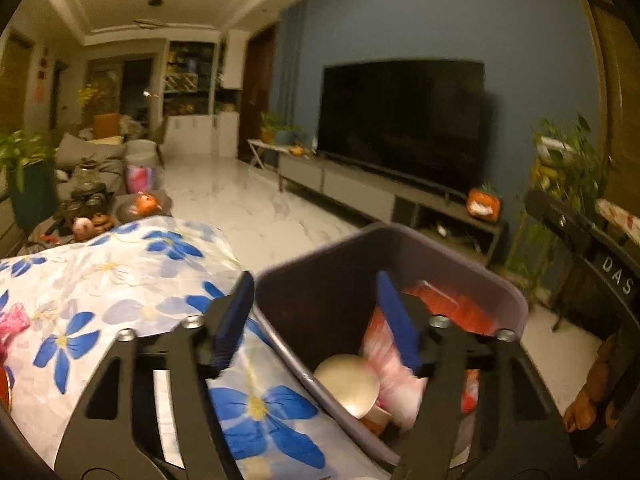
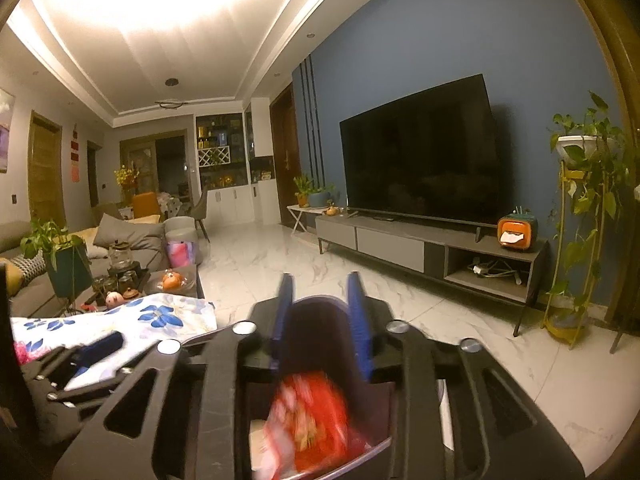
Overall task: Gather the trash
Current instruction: 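Open both tools to drop the snack bag and cup into the bin, then move both tools back to the red cups on the bed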
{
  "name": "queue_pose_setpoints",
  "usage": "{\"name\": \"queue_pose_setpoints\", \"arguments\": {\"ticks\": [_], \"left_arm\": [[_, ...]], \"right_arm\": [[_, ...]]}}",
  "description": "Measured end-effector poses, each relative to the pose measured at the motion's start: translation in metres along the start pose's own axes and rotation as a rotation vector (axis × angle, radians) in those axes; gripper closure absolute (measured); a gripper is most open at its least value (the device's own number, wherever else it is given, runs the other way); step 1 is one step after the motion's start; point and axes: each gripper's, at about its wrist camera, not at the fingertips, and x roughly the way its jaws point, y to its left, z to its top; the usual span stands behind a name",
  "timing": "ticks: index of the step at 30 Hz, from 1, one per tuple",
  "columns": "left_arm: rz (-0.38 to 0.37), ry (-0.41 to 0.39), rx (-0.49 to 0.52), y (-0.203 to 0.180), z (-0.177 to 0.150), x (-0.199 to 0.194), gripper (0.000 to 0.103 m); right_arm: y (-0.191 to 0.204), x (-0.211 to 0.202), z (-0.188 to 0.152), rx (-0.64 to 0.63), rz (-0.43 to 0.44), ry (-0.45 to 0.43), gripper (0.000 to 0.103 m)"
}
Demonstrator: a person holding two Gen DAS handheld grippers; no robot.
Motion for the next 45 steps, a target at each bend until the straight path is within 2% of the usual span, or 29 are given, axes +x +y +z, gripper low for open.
{"name": "queue_pose_setpoints", "arguments": {"ticks": [2, 3, 5, 7, 9, 12, 16, 19, 23, 36, 40, 45], "left_arm": [[0.015, -0.008, -0.003, 0.004, 0.002, -0.007, 0.028], [0.033, -0.017, -0.005, 0.007, 0.002, -0.012, 0.023], [0.064, -0.032, -0.011, 0.014, 0.002, -0.023, 0.018], [0.079, -0.039, -0.018, 0.021, 0.0, -0.033, 0.012], [0.106, -0.04, -0.022, 0.027, -0.002, -0.046, 0.01], [0.146, -0.042, -0.02, 0.037, -0.008, -0.063, 0.009], [0.221, -0.055, -0.007, 0.054, -0.019, -0.092, 0.007], [0.282, -0.06, -0.036, 0.072, -0.024, -0.115, 0.007], [0.373, -0.07, -0.101, 0.106, -0.035, -0.15, 0.007], [0.706, -0.059, -0.189, 0.214, -0.076, -0.243, 0.007], [0.757, -0.042, -0.214, 0.238, -0.087, -0.26, 0.007], [0.757, -0.019, -0.237, 0.253, -0.094, -0.266, 0.007]], "right_arm": [[-0.001, -0.003, 0.002, 0.005, 0.0, -0.005, 0.066], [-0.001, -0.005, 0.002, 0.009, -0.002, -0.007, 0.055], [-0.001, -0.011, 0.003, 0.023, -0.005, -0.021, 0.042], [0.0, -0.017, 0.003, 0.026, -0.005, -0.028, 0.038], [0.003, -0.024, 0.0, 0.033, -0.002, -0.03, 0.028], [0.008, -0.034, -0.004, 0.032, -0.001, -0.026, 0.023], [0.018, -0.046, -0.009, 0.028, 0.005, -0.008, 0.021], [0.025, -0.054, -0.014, 0.041, 0.017, 0.012, 0.02], [0.048, -0.066, -0.023, 0.041, 0.078, 0.043, 0.02], [0.157, -0.094, -0.048, 0.008, 0.314, 0.103, 0.02], [0.189, -0.1, -0.051, -0.015, 0.376, 0.111, 0.02], [0.218, -0.104, -0.057, -0.044, 0.426, 0.13, 0.02]]}}
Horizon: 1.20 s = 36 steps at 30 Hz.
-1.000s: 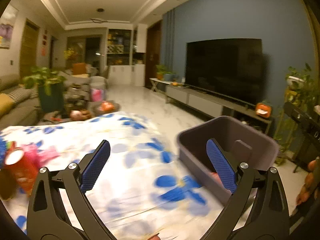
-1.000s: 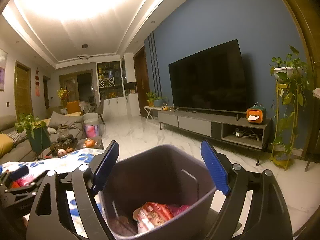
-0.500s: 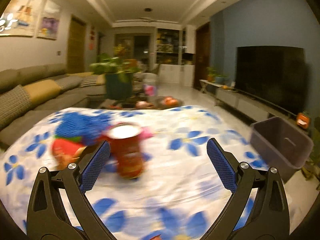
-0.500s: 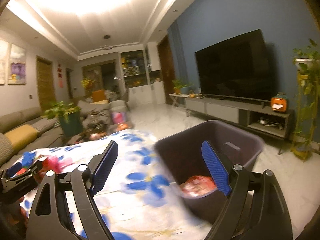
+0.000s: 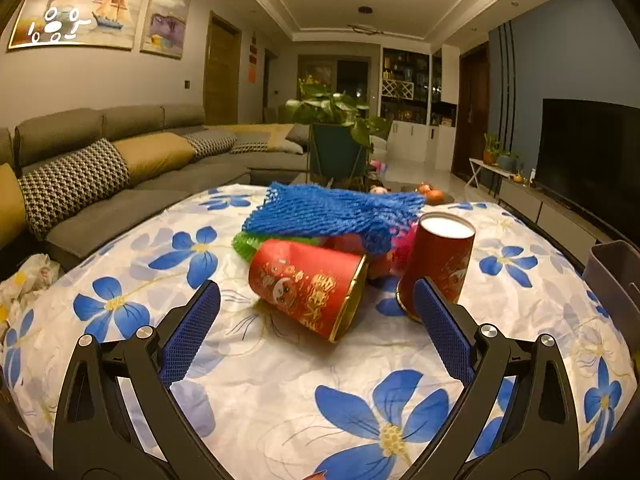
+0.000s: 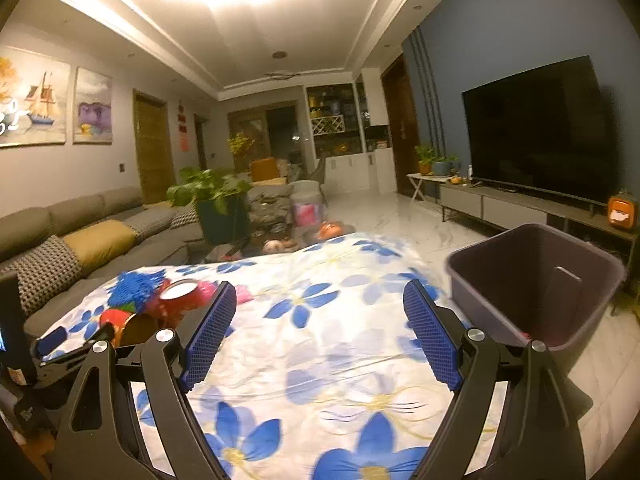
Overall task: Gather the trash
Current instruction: 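Move both tools back to the red cups on the bed, then grasp a red cup with the left tool while the right tool grasps another red cup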
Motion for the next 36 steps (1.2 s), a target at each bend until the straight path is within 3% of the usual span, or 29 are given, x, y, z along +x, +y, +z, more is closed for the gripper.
{"name": "queue_pose_setpoints", "arguments": {"ticks": [6, 11, 15, 22, 25, 30, 36], "left_arm": [[0.004, 0.061, 0.02, -0.001, 0.001, 0.019, 0.008], [0.022, 0.136, 0.022, -0.002, 0.001, 0.041, 0.017], [0.012, 0.21, -0.027, 0.007, 0.0, 0.057, 0.034], [-0.056, 0.287, -0.18, 0.039, -0.008, 0.072, 0.083], [-0.106, 0.3, -0.254, 0.055, -0.011, 0.074, 0.095], [-0.146, 0.267, -0.278, 0.071, -0.013, 0.064, 0.097], [-0.117, 0.192, -0.277, 0.092, -0.008, 0.036, 0.097]], "right_arm": [[0.018, 0.008, 0.0, -0.015, 0.028, 0.013, 0.02], [0.026, 0.016, 0.001, -0.026, 0.043, 0.021, 0.02], [0.035, 0.027, 0.001, -0.04, 0.06, 0.037, 0.02], [0.057, 0.047, -0.003, -0.071, 0.087, 0.072, 0.02], [0.068, 0.057, -0.007, -0.088, 0.098, 0.09, 0.02], [0.09, 0.075, -0.013, -0.119, 0.115, 0.119, 0.02], [0.117, 0.099, -0.017, -0.143, 0.133, 0.155, 0.02]]}}
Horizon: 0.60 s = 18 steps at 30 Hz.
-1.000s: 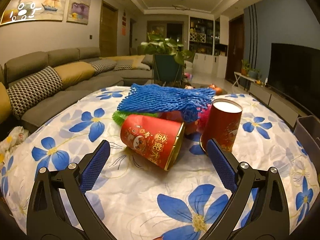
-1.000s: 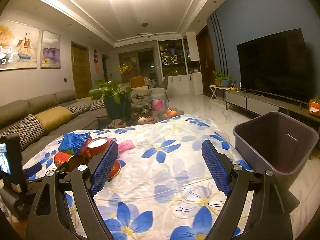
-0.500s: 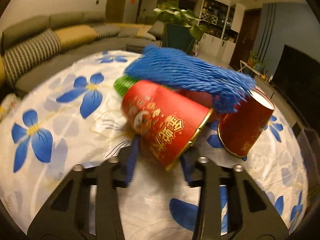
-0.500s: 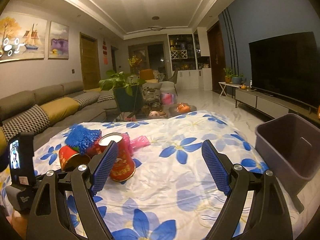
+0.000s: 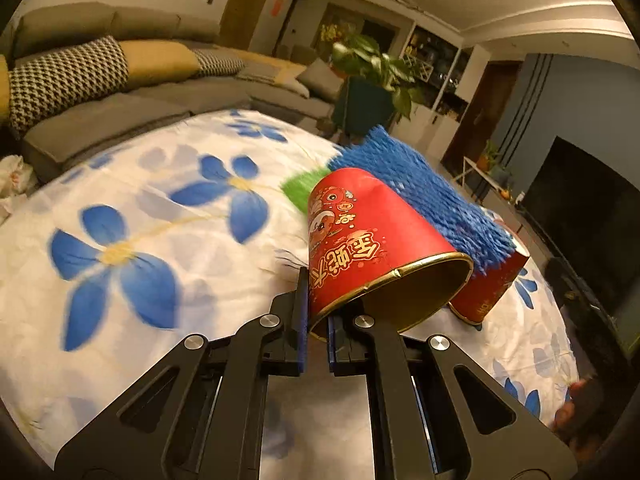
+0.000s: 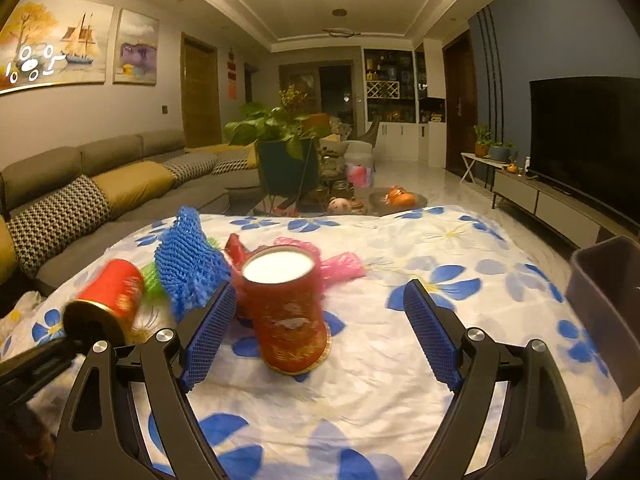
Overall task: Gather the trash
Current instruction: 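Grasp a red cup with the left tool while the right tool grasps another red cup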
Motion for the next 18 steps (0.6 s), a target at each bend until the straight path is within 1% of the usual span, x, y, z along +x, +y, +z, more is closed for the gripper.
{"name": "queue_pose_setpoints", "arguments": {"ticks": [4, 6, 9, 11, 15, 16, 17, 18], "left_arm": [[0.019, -0.034, -0.007, 0.016, 0.004, -0.014, 0.097], [0.023, -0.042, -0.01, 0.02, 0.005, -0.019, 0.097], [0.027, -0.041, -0.007, 0.026, 0.006, -0.021, 0.097], [0.03, -0.037, -0.005, 0.026, 0.005, -0.02, 0.097], [0.027, -0.03, -0.001, 0.026, 0.004, -0.018, 0.097], [0.027, -0.03, 0.0, 0.025, 0.003, -0.018, 0.097], [0.026, -0.031, 0.001, 0.024, 0.001, -0.019, 0.097], [0.026, -0.031, 0.005, 0.022, 0.001, -0.02, 0.097]], "right_arm": [[0.007, 0.014, 0.004, -0.002, -0.007, 0.003, 0.02], [0.008, 0.023, 0.007, 0.003, -0.015, 0.011, 0.025], [0.009, 0.034, 0.009, 0.01, -0.014, 0.031, 0.029], [0.012, 0.04, 0.009, 0.004, -0.011, 0.035, 0.03], [0.018, 0.046, 0.007, -0.014, -0.007, 0.059, 0.036], [0.018, 0.048, 0.006, -0.016, -0.006, 0.064, 0.039], [0.018, 0.049, 0.006, -0.018, 0.001, 0.07, 0.046], [0.018, 0.05, 0.006, -0.018, 0.007, 0.075, 0.05]]}}
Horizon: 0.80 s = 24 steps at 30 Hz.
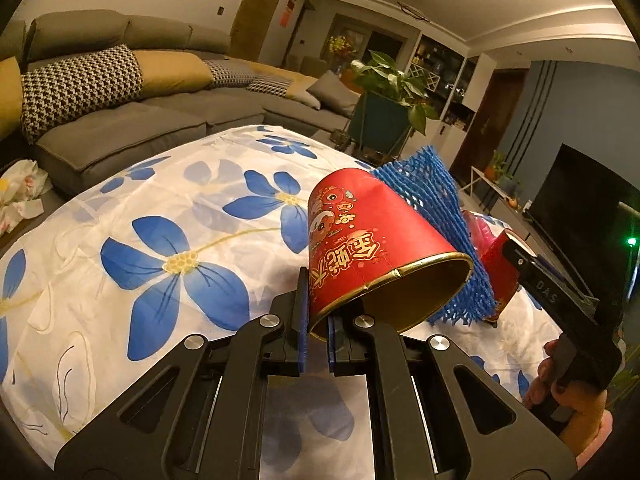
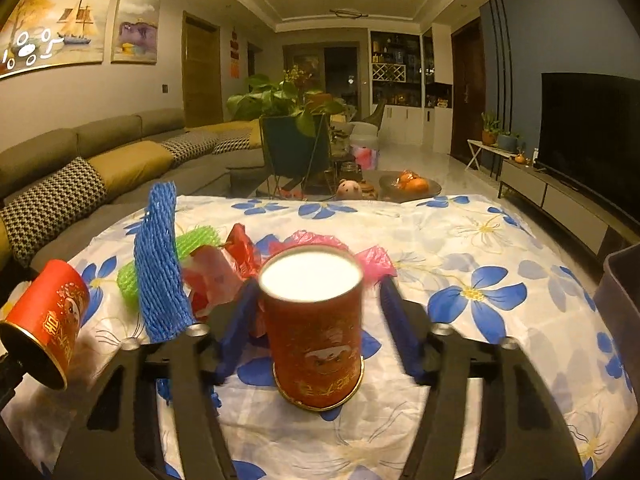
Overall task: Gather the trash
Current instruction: 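Grasp a red cup with the left tool while the right tool grasps another red cup, then carry both red cups over the grey bin with both tools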
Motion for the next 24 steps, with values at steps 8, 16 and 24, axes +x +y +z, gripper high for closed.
{"name": "queue_pose_setpoints", "arguments": {"ticks": [8, 16, 24], "left_arm": [[0.011, -0.02, 0.035, -0.008, 0.003, -0.007, 0.097], [0.008, -0.045, 0.077, -0.032, 0.002, -0.018, 0.097], [-0.005, -0.058, 0.126, -0.06, 0.0, -0.027, 0.097]], "right_arm": [[-0.01, -0.027, 0.0, 0.009, 0.003, -0.052, 0.051], [-0.036, -0.07, -0.004, 0.029, -0.011, -0.093, 0.051], [-0.064, -0.112, -0.01, 0.039, -0.044, -0.131, 0.051]]}}
